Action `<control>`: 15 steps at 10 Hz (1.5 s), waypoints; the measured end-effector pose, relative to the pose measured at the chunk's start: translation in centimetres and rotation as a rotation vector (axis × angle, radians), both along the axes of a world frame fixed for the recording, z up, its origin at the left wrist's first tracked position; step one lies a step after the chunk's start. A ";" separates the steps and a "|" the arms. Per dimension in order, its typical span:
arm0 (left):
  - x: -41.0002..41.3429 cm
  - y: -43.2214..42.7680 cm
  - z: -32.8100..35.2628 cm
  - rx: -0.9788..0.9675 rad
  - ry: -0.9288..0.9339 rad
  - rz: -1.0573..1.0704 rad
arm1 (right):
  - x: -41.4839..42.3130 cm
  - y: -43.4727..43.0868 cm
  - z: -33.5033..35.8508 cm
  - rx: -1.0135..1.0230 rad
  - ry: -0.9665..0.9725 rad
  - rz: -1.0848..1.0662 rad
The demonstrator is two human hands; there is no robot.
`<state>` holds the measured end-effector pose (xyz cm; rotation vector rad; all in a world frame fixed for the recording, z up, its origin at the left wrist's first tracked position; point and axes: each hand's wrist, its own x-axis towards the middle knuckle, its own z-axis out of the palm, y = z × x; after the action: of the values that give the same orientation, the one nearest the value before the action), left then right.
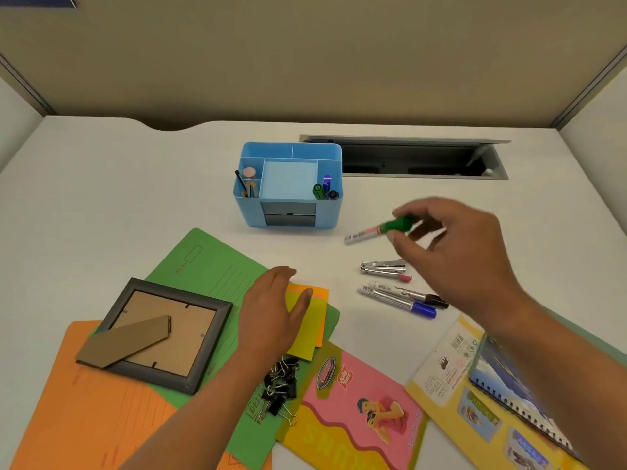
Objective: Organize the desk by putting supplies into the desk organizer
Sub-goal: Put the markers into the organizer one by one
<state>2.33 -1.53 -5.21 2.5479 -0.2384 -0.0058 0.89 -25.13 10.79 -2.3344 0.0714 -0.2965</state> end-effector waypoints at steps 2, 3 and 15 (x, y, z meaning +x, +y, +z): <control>-0.1 1.8 -4.0 0.085 0.019 -0.012 | 6.3 -0.2 1.6 -0.101 -0.147 0.042; -0.2 1.9 -4.2 0.072 0.008 -0.007 | 8.4 -0.1 1.4 -0.165 -0.153 0.045; -0.3 1.9 -3.9 0.016 0.023 0.006 | 7.9 -1.3 -6.9 -0.239 0.180 0.006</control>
<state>2.02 0.38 -9.10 2.5629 -0.2220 -0.0347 8.82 -26.46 3.87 -2.5945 0.1225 -0.0940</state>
